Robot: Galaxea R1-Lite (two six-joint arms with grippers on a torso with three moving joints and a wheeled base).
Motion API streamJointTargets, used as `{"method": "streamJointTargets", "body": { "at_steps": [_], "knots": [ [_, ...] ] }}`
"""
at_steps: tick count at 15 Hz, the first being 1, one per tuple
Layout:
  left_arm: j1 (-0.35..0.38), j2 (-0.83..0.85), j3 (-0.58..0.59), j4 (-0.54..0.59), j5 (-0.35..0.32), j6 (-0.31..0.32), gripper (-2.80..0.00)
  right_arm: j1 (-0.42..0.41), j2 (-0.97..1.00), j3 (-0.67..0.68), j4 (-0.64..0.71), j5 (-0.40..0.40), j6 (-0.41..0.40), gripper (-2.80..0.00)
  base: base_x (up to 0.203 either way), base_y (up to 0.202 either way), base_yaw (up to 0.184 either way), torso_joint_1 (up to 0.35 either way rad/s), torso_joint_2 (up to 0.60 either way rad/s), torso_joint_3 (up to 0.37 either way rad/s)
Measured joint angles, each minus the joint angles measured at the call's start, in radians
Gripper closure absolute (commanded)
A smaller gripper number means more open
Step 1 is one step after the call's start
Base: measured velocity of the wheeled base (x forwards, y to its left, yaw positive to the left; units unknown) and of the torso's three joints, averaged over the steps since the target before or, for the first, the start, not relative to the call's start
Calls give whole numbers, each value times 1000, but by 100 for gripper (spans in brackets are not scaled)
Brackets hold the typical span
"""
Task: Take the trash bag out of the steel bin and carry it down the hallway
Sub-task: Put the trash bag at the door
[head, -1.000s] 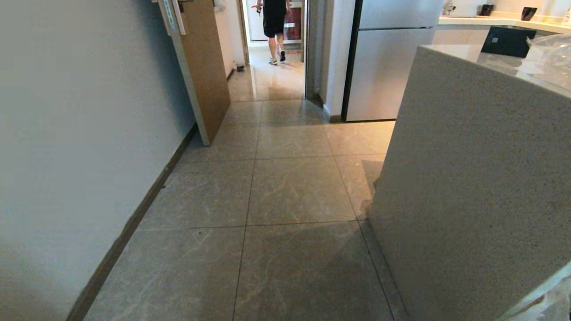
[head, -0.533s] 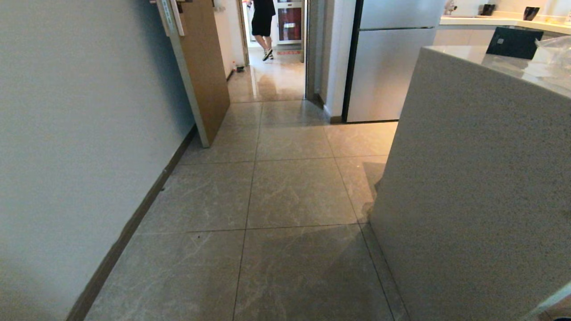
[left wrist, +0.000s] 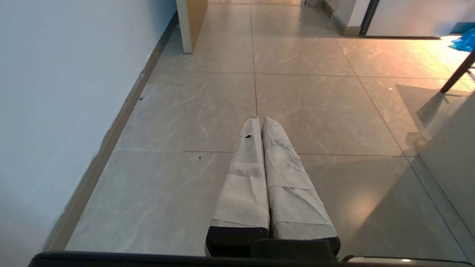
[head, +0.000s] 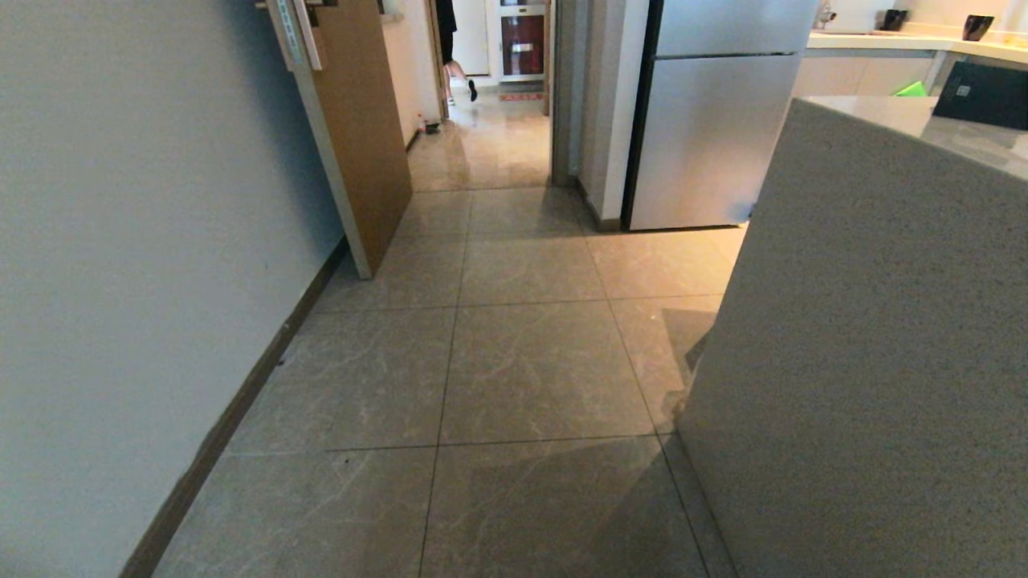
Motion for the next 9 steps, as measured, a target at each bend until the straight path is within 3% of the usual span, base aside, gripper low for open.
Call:
{"method": "streamJointTargets", "body": {
  "at_steps": [5, 9],
  "knots": [
    [0, 0, 0, -1, 0, 2, 0, 0, 0, 0, 0, 0, 0, 0, 190, 0, -1, 1, 2, 4],
    [0, 0, 0, -1, 0, 1, 0, 0, 0, 0, 0, 0, 0, 0, 27, 0, 0, 1, 1, 1]
  ]
}}
